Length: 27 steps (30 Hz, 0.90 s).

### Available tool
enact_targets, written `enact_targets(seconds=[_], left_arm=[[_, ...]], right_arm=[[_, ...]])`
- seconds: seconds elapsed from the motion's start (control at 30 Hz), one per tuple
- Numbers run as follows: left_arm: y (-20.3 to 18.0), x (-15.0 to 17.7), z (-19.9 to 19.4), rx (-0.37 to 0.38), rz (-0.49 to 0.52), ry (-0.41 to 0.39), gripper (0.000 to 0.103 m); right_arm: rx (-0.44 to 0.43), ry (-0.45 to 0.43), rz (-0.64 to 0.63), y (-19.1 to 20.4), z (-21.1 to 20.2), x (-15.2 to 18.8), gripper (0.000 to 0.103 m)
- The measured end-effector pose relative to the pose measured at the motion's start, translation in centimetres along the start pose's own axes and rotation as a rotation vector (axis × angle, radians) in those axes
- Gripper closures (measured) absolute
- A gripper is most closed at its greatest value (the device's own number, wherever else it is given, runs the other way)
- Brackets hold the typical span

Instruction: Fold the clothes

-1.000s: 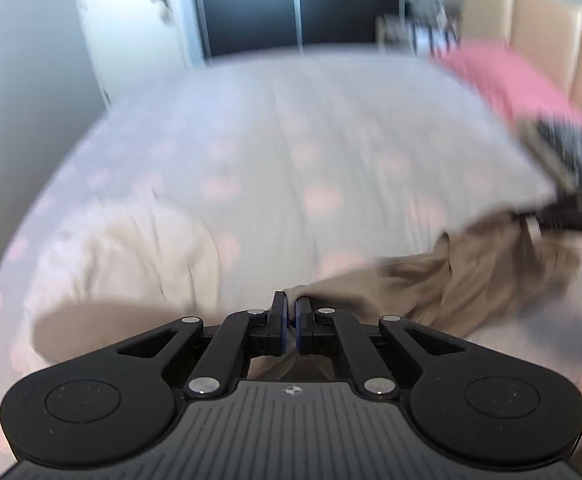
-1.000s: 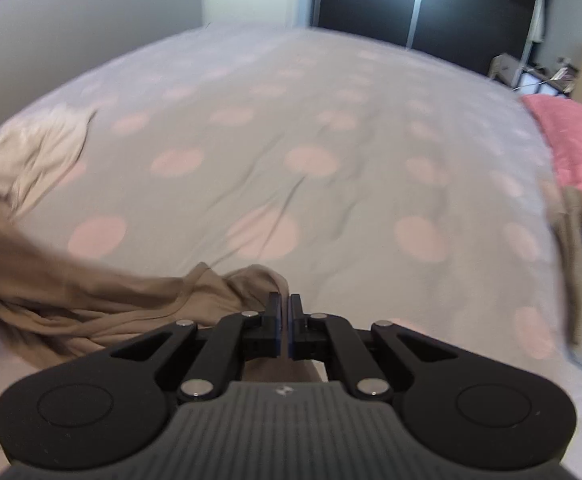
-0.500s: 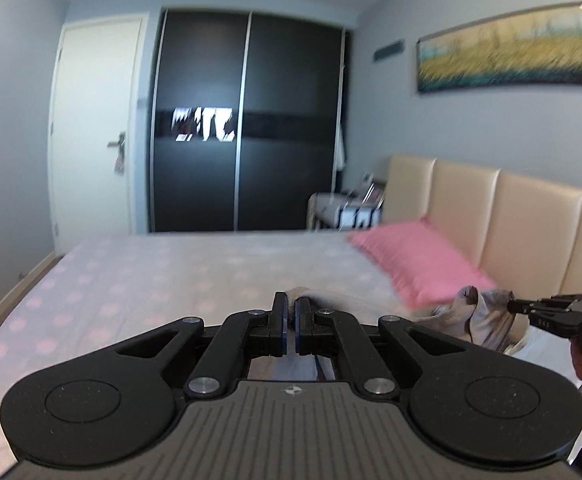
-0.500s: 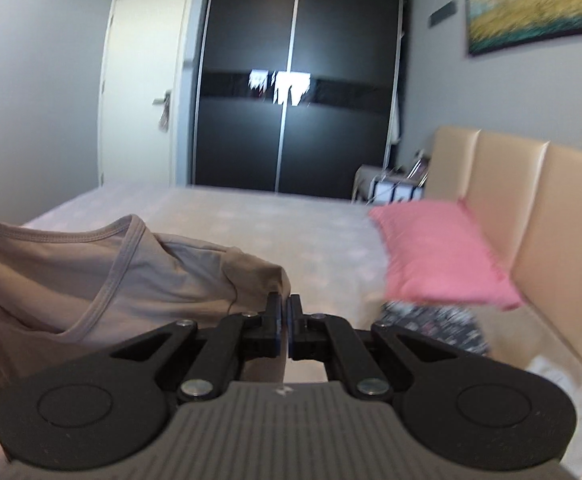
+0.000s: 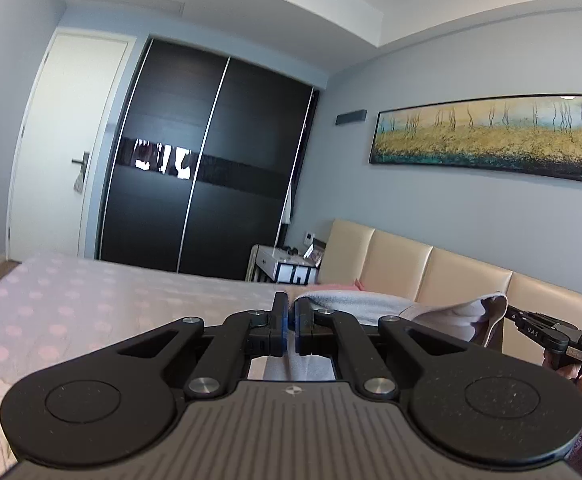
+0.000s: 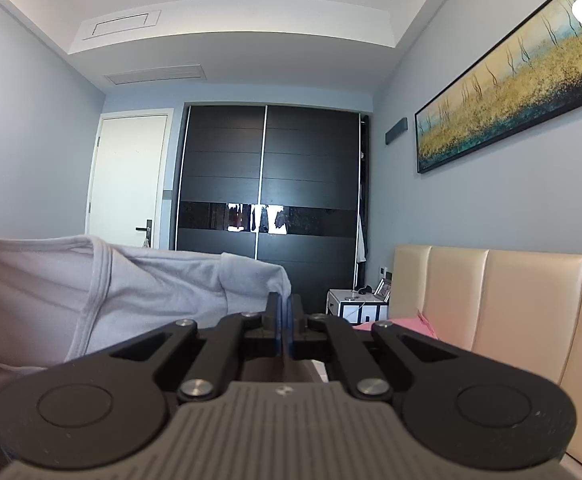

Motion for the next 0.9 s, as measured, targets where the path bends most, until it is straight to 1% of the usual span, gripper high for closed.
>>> enact_targets(seconds=[0.1, 0.13, 0.17, 0.27, 0.33, 0.4, 0.47, 0.53, 0.6, 0.7, 0.83, 0.87, 0.9], left_arm=[[3.3, 4.1, 4.3, -0.049, -0.043, 0.164, 0.102], [4.4, 5.5, 5.7, -0.065, -0.058, 0.218, 0.102], [5.5, 6.9, 7.1, -0.081, -0.072, 0.273, 0.102], [8.8, 11.0, 11.2, -0.13, -0.115, 0.437, 0.102], [10.9, 13.7, 13.8, -0.163, -0.143, 0.545, 0.102], [12.4, 16.7, 16.1, -0.194, -0.13, 0.634, 0.102], [13.9, 19.6, 18.4, -0.225, -0.117, 0.723, 0.102], [15.4, 22.5, 20.7, -0.256, -0.104, 0.812, 0.102], [16.8, 25.3, 22.9, -0.287, -0.089, 0.899, 0.102], [17.2, 26.6, 24.8, -0.289, -0.051, 0.903, 0.101], [18.4, 27.7, 27.6, -0.318, -0.09, 0.887, 0.1], [18.7, 27.9, 27.9, -0.322, -0.09, 0.893, 0.097], [18.9, 28.2, 28.1, -0.325, -0.076, 0.897, 0.096]], right_arm=[[-0.008, 0.055, -0.007, 0.8, 1.9, 1.6, 0.1], [-0.007, 0.086, -0.006, 1.0, 2.8, 2.5, 0.1], [-0.012, 0.136, -0.008, 1.4, 4.0, 4.1, 0.1], [-0.031, 0.305, -0.013, 2.8, 8.1, 9.4, 0.1], [-0.037, 0.43, -0.046, 4.0, 10.6, 14.0, 0.1], [-0.042, 0.557, -0.085, 5.1, 13.1, 18.8, 0.1], [-0.048, 0.661, -0.118, 6.1, 15.3, 23.2, 0.1], [-0.054, 0.741, -0.138, 6.8, 17.2, 26.7, 0.1], [-0.05, 0.79, -0.152, 7.3, 18.8, 29.2, 0.1], [-0.04, 0.818, -0.155, 7.6, 21.1, 30.4, 0.1], [-0.023, 0.844, -0.146, 7.8, 23.8, 31.7, 0.099], [-0.016, 0.85, -0.139, 7.8, 24.3, 32.0, 0.098], [-0.011, 0.856, -0.135, 7.7, 24.7, 32.4, 0.095]])
Point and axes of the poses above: each gripper's, at about its wrist camera, not at the fingertips, and z roughly the way its jaws point, y to its left, x to its underside, the point moved 5 cm from there along z, roughly the way its jaws point, and after that the axes turned 3 degrees about y, right-handed, at the moved point
